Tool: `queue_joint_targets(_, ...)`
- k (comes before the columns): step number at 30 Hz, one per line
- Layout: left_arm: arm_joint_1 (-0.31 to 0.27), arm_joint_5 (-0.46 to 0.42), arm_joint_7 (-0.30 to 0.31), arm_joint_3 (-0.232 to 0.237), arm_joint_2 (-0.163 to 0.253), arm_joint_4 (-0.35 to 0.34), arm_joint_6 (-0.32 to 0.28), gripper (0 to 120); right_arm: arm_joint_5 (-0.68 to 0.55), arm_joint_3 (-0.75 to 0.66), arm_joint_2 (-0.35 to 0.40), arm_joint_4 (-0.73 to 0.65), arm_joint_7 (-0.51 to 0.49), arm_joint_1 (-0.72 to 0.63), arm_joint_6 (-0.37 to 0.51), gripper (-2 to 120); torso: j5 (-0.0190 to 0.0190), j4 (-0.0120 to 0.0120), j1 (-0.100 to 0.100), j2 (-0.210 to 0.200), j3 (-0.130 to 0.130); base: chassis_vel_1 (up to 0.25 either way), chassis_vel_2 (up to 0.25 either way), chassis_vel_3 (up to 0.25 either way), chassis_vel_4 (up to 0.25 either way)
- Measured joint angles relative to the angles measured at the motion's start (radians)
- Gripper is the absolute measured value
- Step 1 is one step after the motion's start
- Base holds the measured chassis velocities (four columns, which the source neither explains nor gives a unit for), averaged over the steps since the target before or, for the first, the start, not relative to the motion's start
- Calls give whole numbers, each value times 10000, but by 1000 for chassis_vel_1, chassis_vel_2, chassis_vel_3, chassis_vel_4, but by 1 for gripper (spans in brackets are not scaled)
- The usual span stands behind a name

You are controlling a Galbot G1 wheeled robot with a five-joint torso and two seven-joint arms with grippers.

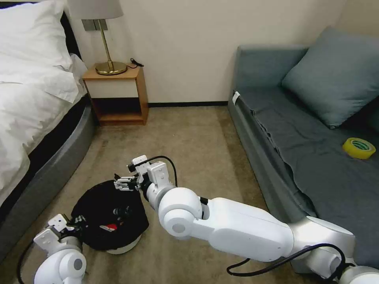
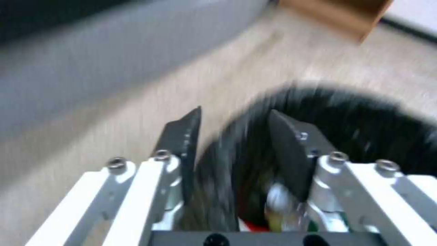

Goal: Pick up the trash bin, then pick up the garbage on the floor and place it into the trash bin.

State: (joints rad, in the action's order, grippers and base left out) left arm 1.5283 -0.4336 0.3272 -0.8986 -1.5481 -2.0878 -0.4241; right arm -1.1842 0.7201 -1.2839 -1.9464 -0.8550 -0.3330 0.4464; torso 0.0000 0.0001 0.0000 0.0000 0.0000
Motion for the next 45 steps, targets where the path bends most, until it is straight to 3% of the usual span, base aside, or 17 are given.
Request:
queue_joint_targets(1, 142, 470, -546, -73, 13, -152, 507, 57, 20, -122, 52, -47, 26, -74, -4, 100, 0, 0, 0, 0, 0, 0, 0, 0, 0)
queue_joint_targets(3, 224, 692, -946, -111, 19, -244, 812, 62, 30, -216, 88, -82, 44, -139, -12, 100, 0, 1, 0, 0, 0, 0, 0, 0, 0)
queue_joint_targets(6, 490, 1198, -2963, -282, 78, -601, 2188, 75, 338, -904, 527, -335, 459, -570, -305, 100, 1, 3, 0, 1, 0, 0, 0, 0, 0)
queue_joint_targets(7, 490, 1198, -2963, -282, 78, -601, 2188, 75, 338, -904, 527, -335, 459, -570, -305, 100, 1, 3, 0, 1, 0, 0, 0, 0, 0)
queue_joint_targets(11, 517, 1219, -4390, -267, 234, -776, 3023, 93, 2194, -2345, 1916, -745, 1833, -1609, -1428, 100, 2, -3, 1, 1, 0, 0, 0, 0, 0)
queue_joint_targets(12, 517, 1219, -4390, -267, 234, -776, 3023, 93, 2194, -2345, 1916, -745, 1833, -1609, -1428, 100, 2, -3, 1, 1, 0, 0, 0, 0, 0)
queue_joint_targets(15, 486, 1425, -4621, 37, 345, -757, 3195, 100, 4354, -3761, 2900, -1223, 2646, -2732, -2250, 100, 5, -3, 0, 0, 1, 0, 0, 0, 0)
queue_joint_targets(17, 486, 1520, -4632, 142, 384, -747, 3237, 100, 4833, -4161, 3089, -1375, 2802, -3038, -2374, 100, 4, -2, 0, 1, 1, 0, 0, 0, 0)
queue_joint_targets(19, 496, 1755, -4633, 422, 482, -739, 3300, 100, 5987, -5418, 3693, -2030, 3125, -4354, -2647, 100, 3, -1, 0, 0, 0, 0, 0, 0, 0)
queue_joint_targets(20, 496, 1755, -4633, 422, 482, -739, 3300, 100, 5987, -5418, 3693, -2030, 3125, -4354, -2647, 100, 3, -1, 0, 0, 0, 0, 0, 0, 0)
queue_joint_targets(23, 531, 2027, -4626, 911, 550, -776, 3355, 100, 6918, -7516, 3957, -2918, 3265, -6610, -2892, 100, 2, -5, 0, 2, 0, 0, 0, 0, 0)
queue_joint_targets(24, 531, 2027, -4626, 911, 550, -776, 3355, 100, 6918, -7516, 3957, -2918, 3265, -6610, -2892, 100, 2, -5, 0, 2, 0, 0, 0, 0, 0)
queue_joint_targets(29, 556, 2354, -4640, 1341, 512, -823, 3359, 100, 8102, -9486, 3213, -3648, 3465, -8852, -3082, 100, 0, -3, 0, 2, 0, 0, 0, 0, 0)
queue_joint_targets(32, 572, 2517, -4637, 1453, 459, -833, 3361, 100, 9361, -10265, 1991, -3970, 3558, -10210, -3164, 100, -1, -1, -1, 2, 0, 0, 0, 0, 0)
queue_joint_targets(33, 572, 2517, -4637, 1453, 459, -833, 3361, 100, 9361, -10265, 1991, -3970, 3558, -10210, -3164, 100, -1, -1, -1, 2, 0, 0, 0, 0, 0)
queue_joint_targets(35, 619, 2577, -4600, 1486, 447, -865, 3365, 100, 10269, -10449, 1107, -4030, 3610, -11024, -3224, 100, 3, -2, -1, 2, -1, 0, 0, 0, 0)
queue_joint_targets(45, 667, 2635, -4428, 1572, 428, -778, 3569, 100, 11041, -10254, -53, -3733, 3623, -12001, -3339, 100, -2, -1, 0, 2, 0, 0, 0, 0, 0)
